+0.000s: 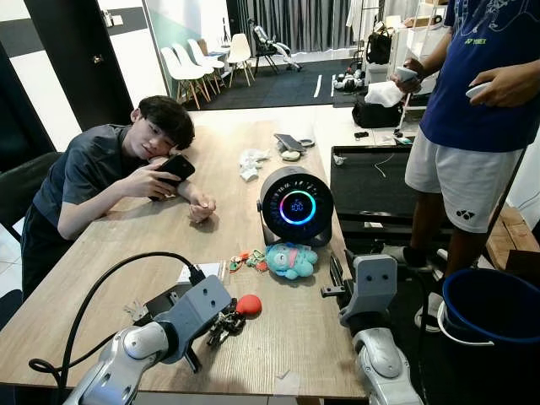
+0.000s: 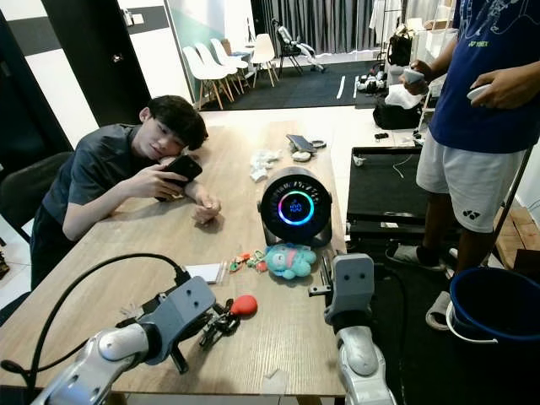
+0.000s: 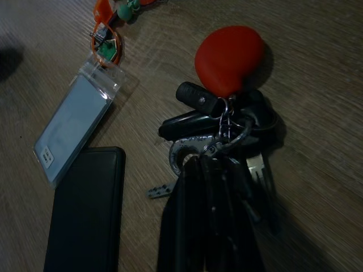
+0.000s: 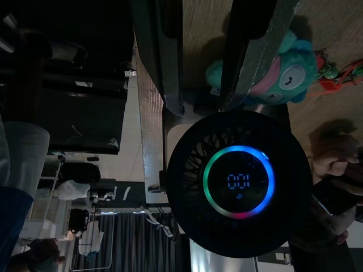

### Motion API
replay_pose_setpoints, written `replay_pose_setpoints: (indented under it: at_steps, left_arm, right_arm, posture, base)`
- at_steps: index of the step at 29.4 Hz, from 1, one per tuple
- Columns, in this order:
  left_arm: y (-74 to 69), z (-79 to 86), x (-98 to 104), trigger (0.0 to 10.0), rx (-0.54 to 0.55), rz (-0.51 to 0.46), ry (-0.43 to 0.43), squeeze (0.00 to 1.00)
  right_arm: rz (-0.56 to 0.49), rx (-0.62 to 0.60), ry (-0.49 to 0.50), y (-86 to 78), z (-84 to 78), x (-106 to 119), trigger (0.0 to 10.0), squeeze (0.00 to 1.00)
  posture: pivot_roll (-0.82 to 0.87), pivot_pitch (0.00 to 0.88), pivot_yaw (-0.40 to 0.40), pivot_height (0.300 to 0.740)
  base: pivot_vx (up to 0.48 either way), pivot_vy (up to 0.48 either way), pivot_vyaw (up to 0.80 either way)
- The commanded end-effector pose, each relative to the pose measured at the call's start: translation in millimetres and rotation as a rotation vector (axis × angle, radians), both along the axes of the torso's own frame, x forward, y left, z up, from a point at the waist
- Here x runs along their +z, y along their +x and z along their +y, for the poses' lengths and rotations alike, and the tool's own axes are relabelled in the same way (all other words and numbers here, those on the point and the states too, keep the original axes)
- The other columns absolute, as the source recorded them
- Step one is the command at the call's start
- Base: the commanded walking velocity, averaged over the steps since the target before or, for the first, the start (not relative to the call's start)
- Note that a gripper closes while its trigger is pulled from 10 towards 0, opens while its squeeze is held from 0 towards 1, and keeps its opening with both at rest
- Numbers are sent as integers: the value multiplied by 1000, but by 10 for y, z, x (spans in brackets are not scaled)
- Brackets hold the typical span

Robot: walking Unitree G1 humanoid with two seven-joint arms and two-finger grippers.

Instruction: Hang keys on a hook

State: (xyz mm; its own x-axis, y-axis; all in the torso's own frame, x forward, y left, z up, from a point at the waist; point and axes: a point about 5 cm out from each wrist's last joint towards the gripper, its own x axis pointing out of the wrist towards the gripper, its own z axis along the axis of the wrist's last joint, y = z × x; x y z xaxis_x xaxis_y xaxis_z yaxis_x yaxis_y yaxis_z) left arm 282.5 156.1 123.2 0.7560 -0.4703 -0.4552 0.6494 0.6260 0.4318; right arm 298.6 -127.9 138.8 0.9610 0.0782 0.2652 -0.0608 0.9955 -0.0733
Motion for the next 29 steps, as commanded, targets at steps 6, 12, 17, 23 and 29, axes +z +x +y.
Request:
replay_pose_setpoints:
  at_steps: [6,12,17,23,29]
  left_arm:
    - [-13,15,-27,667,-5,6,15,0]
    - [42,-13,82,9137,42,-46,-85,0]
    - [281,-13,588,10000,287,-262,-442,0]
    - [359,52,971,10000,498,-499,-556,0]
    - [360,82,1104,10000,590,-615,-483,0]
  right_arm:
    - [11,2,4,-11,6,-17,10000,0]
    - [10,4,3,-7,9,-12,10000,0]
    - [6,4,4,5,15,3,10000,0]
    - [-4,6,8,10,21,34,10000,0]
    - [-7,3,3,15,-7,41,10000,0]
  posture:
    - [33,90,133,740]
    - [33,90,131,740]
    - [34,90,131,740]
    - [26,87,130,740]
    - [20,79,127,740]
  base:
    - [0,0,0]
    - [0,0,0]
    - [0,0,0]
    - [0,0,0]
    - [0,0,0]
